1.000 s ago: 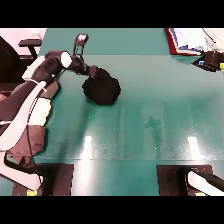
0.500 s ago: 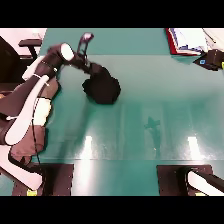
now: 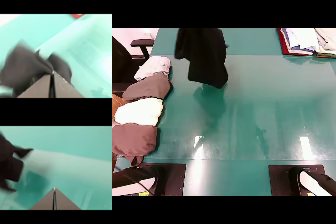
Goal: Fold the shirts.
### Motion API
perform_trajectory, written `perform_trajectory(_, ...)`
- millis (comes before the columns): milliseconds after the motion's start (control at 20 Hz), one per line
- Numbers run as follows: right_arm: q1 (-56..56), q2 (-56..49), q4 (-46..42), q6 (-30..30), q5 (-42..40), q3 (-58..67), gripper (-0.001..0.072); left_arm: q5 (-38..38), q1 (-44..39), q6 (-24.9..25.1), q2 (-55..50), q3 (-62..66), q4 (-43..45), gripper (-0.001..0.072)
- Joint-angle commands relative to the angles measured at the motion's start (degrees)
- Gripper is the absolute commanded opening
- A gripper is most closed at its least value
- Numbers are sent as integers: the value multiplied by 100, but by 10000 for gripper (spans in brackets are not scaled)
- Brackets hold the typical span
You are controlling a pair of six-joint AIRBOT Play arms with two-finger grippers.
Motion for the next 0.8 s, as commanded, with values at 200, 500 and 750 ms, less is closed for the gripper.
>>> perform_trajectory(200, 2, 225, -15, 153, 98, 297, 16, -72, -1567, 273, -149, -1056, -162, 237)
perform_trajectory(500, 2, 225, -20, 153, 393, 297, 16, 319, -780, -404, -586, -1178, -389, 587)
perform_trajectory(750, 2, 166, -9, 155, 487, 297, 16, -275, 601, -931, -962, -1993, -763, 588)
